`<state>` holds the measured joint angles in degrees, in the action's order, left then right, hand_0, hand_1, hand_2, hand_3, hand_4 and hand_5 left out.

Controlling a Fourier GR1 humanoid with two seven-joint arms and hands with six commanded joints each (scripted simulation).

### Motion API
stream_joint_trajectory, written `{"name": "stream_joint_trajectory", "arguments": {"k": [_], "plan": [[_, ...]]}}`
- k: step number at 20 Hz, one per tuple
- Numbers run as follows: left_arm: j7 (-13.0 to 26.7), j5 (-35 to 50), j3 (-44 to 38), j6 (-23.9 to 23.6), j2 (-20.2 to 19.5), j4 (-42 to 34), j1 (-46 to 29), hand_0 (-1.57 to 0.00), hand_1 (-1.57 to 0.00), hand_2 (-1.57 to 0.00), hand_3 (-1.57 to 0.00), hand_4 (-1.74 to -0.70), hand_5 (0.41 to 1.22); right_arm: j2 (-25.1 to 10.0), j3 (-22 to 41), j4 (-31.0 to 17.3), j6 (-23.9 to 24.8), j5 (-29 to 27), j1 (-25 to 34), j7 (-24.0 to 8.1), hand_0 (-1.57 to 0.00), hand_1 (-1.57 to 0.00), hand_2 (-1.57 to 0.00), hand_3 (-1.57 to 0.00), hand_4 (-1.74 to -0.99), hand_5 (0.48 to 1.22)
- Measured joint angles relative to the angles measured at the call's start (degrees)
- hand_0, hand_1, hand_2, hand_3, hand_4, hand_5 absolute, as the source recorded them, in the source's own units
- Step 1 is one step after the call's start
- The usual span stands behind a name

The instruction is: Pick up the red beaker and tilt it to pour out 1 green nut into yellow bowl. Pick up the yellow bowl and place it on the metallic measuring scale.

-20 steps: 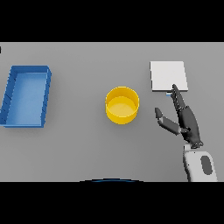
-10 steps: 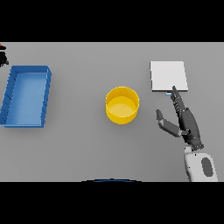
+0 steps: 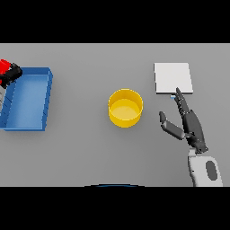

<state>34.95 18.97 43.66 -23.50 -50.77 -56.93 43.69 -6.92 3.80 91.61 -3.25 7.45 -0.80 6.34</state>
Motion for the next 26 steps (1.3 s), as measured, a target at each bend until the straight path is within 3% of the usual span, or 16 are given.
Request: {"name": "stream_joint_trajectory", "arguments": {"k": [2, 4, 6, 8, 14, 17, 20, 21, 23, 26], "plan": [[-1.6, 3.3, -1.3, 2.6, -1.2, -4.2, -1.6, -1.23, -1.04, -0.93, -0.58, -0.97, 0.735, -0.1, 0.3, 0.9, 0.2, 0.4, -0.5, -0.2, 0.0, 0.0, 0.0, 0.0, -1.32, 0.729], [-1.9, 5.3, -2.0, 4.4, -2.5, -7.0, -2.4, -0.79, -0.66, -0.6, -0.37, -0.88, 0.701, 0.5, 0.3, 0.2, 0.7, 0.7, -0.6, -0.6, 0.0, 0.0, 0.0, 0.0, -1.32, 0.726], [-1.1, 6.0, -1.5, 6.6, -3.5, -9.5, -2.6, -0.5, -0.42, -0.38, -0.24, -0.83, 0.678, 0.4, 0.3, 0.3, 0.7, 0.7, -0.3, -0.8, 0.0, 0.0, 0.0, 0.0, -1.318, 0.725], [0.0, 4.9, -0.4, 8.1, -3.6, -8.5, -1.7, -0.32, -0.27, -0.24, -0.15, -0.79, 0.659, -0.1, -0.1, -0.1, 0.2, 0.2, -0.2, -0.6, 0.0, 0.0, 0.0, 0.0, -1.315, 0.724], [-0.2, 3.2, 2.7, 8.9, -3.5, -7.5, -1.1, -0.08, -0.07, -0.06, -0.04, -0.74, 0.656, 0.1, 0.7, 0.1, 1.1, 2.0, -0.6, 0.3, 0.0, 0.0, 0.0, 0.0, -1.29, 0.714], [-2.0, 2.9, 2.0, 7.1, -3.0, -6.3, -1.2, -0.04, -0.04, -0.03, -0.02, -0.73, 0.664, -0.2, 0.6, 0.7, 0.8, 1.4, 0.4, -2.0, 0.0, 0.0, 0.0, 0.0, -1.281, 0.688], [-2.8, 2.8, 1.5, 5.4, -3.0, -6.8, -1.1, -0.02, -0.02, -0.02, -0.01, -0.72, 0.682, -2.5, 2.5, 1.8, 2.5, 7.5, 2.5, -5.7, 0.0, 0.0, 0.0, 0.0, -1.19, 0.663], [-2.8, 2.7, 1.5, 5.3, -2.5, -6.6, -0.7, -0.02, -0.01, -0.01, -0.01, -0.72, 0.685, -3.1, 3.6, 1.5, 0.9, 7.8, 3.9, -4.9, -0.01, 0.0, 0.0, 0.0, -1.167, 0.672], [-4.0, 3.1, 1.2, 4.9, -2.5, -7.0, -1.1, -0.01, -0.01, -0.01, 0.0, -0.73, 0.7, -5.8, 5.2, 0.0, -3.4, 8.0, 7.1, -1.6, -0.01, 0.0, 0.0, 0.0, -1.202, 0.683], [-4.4, 3.7, 0.9, 4.5, -2.5, -7.7, -1.7, 0.0, 0.0, 0.0, 0.0, -0.74, 0.709, -9.4, 9.2, -1.8, -7.1, 13.0, 12.3, -1.1, 0.0, 0.0, 0.0, 0.0, -1.26, 0.656]]}}
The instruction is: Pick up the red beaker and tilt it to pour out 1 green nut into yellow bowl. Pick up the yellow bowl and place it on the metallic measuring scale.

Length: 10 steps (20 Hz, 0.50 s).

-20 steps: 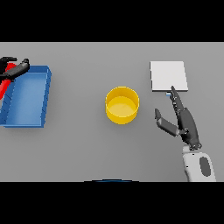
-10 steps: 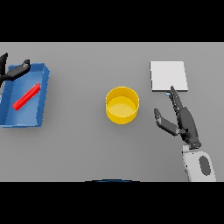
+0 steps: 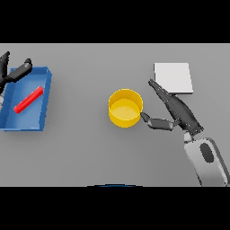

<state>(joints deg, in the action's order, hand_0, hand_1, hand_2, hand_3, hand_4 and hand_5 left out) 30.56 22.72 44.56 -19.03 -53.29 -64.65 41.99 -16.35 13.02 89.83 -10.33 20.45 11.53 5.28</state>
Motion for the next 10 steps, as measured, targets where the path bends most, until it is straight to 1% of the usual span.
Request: {"name": "stream_joint_trajectory", "arguments": {"k": [1, 2, 3, 4, 5, 7, 8, 9, 10], "plan": [[0.0, -0.3, 0.3, 0.2, 0.2, -0.1, 0.3, 0.0, 0.0, 0.0, 0.0, -0.74, 0.709, -1.6, 1.2, -0.5, -1.1, 2.0, 1.5, -0.6, 0.0, 0.0, 0.0, 0.0, -1.255, 0.648], [-0.4, -0.3, 0.3, 0.1, -0.4, -0.8, -0.1, 0.0, 0.0, 0.0, 0.0, -0.74, 0.709, -2.4, 2.0, -1.0, -1.6, 3.3, 2.2, -1.0, 0.0, 0.0, 0.0, 0.0, -1.243, 0.638], [-0.3, 0.0, 0.3, 0.0, 0.0, -0.6, -0.3, 0.0, 0.0, 0.0, 0.0, -0.75, 0.709, -3.4, 4.3, -1.7, -2.4, 6.4, 4.7, -0.9, 0.0, 0.0, 0.0, 0.0, -1.234, 0.627], [-0.7, 0.3, -0.1, -0.6, -0.6, -1.2, -0.9, 0.0, 0.0, 0.0, 0.0, -0.75, 0.711, -4.5, 6.0, -2.3, -2.8, 9.0, 6.4, -0.5, 0.0, 0.0, 0.0, 0.0, -1.23, 0.62], [-0.3, 0.3, 0.0, -0.4, -0.7, -1.3, -0.7, 0.0, 0.0, 0.0, 0.0, -0.75, 0.712, -5.2, 7.6, -2.5, -3.9, 10.6, 7.9, 0.1, 0.0, 0.0, 0.0, 0.0, -1.227, 0.616], [-0.4, 0.4, 0.1, -0.9, -0.4, -1.5, -1.5, 0.0, 0.0, 0.0, 0.0, -0.75, 0.714, -6.3, 9.9, -4.5, -5.8, 13.0, 10.5, 1.0, 0.0, 0.0, 0.0, 0.0, -1.235, 0.618], [-0.9, 0.5, -0.1, -0.7, -0.5, -1.5, -1.4, 0.0, 0.0, 0.0, 0.0, -0.75, 0.714, -6.6, 11.0, -4.5, -7.1, 13.5, 11.3, 1.4, 0.0, 0.0, 0.0, 0.0, -1.234, 0.62], [-1.2, 0.5, 0.0, -0.8, -0.4, -1.7, -1.4, 0.0, 0.0, 0.0, 0.0, -0.75, 0.716, -7.3, 12.2, -4.8, -8.2, 14.4, 12.8, 2.5, 0.0, 0.0, 0.0, 0.0, -1.231, 0.625], [-1.5, 0.7, -0.3, -0.5, -0.2, -1.1, -1.2, 0.0, 0.0, 0.0, 0.0, -0.76, 0.717, -7.3, 13.3, -5.5, -9.2, 15.2, 13.8, 2.6, 0.0, 0.0, 0.0, 0.0, -1.226, 0.632]]}}
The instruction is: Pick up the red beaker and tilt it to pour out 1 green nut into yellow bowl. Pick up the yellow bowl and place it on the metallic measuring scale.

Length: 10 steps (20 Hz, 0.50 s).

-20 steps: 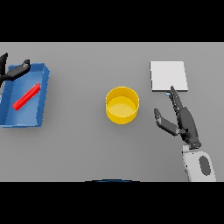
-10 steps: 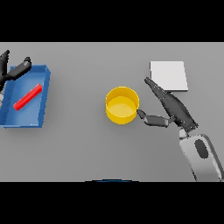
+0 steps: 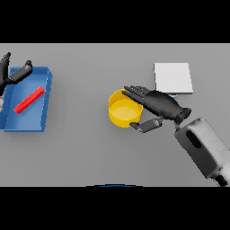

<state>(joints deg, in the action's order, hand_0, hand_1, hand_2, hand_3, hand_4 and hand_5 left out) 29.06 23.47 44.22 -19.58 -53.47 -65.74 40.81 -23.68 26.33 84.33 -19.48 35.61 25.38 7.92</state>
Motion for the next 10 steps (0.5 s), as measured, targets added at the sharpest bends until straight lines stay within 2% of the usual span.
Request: {"name": "stream_joint_trajectory", "arguments": {"k": [2, 6, 10], "plan": [[-0.5, 0.3, -0.2, 0.4, -0.2, 0.6, -0.4, 0.0, 0.0, 0.0, 0.0, -0.76, 0.72, -0.1, 2.0, -2.1, -1.7, 1.8, 2.5, -0.7, 0.0, 0.0, 0.0, 0.0, -1.212, 0.638], [-2.0, 1.3, -1.1, 0.1, -0.1, 0.0, -0.8, 0.0, 0.0, 0.0, 0.0, -0.78, 0.722, -0.2, 4.7, -4.5, -3.8, 3.4, 5.1, 1.5, 0.0, 0.0, 0.0, 0.0, -1.217, 0.651], [-2.6, 1.1, -1.3, 0.2, 0.6, 1.5, -0.1, 0.0, 0.0, 0.0, 0.0, -0.8, 0.728, 0.4, 7.0, -8.2, -3.9, 5.2, 6.6, 3.6, 0.0, 0.0, 0.0, 0.0, -1.234, 0.66]]}}
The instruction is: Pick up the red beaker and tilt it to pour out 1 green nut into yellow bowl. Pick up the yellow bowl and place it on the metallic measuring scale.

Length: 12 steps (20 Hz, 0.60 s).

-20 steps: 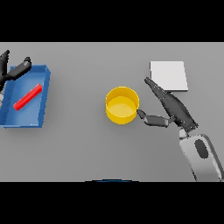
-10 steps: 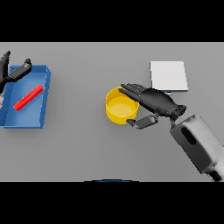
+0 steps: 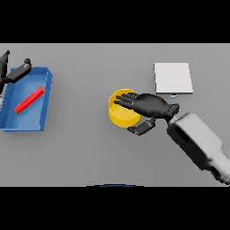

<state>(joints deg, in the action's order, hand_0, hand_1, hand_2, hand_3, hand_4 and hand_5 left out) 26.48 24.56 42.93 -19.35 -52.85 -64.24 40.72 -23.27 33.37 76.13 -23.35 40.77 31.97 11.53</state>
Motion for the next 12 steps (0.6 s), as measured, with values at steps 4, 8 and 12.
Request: {"name": "stream_joint_trajectory", "arguments": {"k": [4, 8, 12], "plan": [[0.1, 0.4, -0.2, 0.5, -0.2, -0.4, 0.2, 0.0, 0.0, 0.0, 0.0, -0.8, 0.724, 0.1, 1.7, -2.4, -0.7, 1.5, 1.6, 0.7, 0.0, 0.0, 0.0, 0.0, -1.26, 0.676], [1.0, 0.7, -0.3, 0.3, -0.4, -0.9, 0.1, 0.0, 0.0, 0.0, 0.0, -0.8, 0.723, 0.5, 2.8, -5.5, -1.6, 2.2, 3.1, 1.3, 0.0, 0.0, 0.0, 0.0, -1.277, 0.696], [0.3, 0.2, 0.2, 0.1, 0.0, -0.3, -0.3, 0.0, 0.0, 0.0, 0.0, -0.79, 0.728, 1.4, 3.6, -6.3, -2.4, 2.0, 2.7, 1.9, 0.0, 0.0, 0.0, -0.02, -1.286, 0.71]]}}
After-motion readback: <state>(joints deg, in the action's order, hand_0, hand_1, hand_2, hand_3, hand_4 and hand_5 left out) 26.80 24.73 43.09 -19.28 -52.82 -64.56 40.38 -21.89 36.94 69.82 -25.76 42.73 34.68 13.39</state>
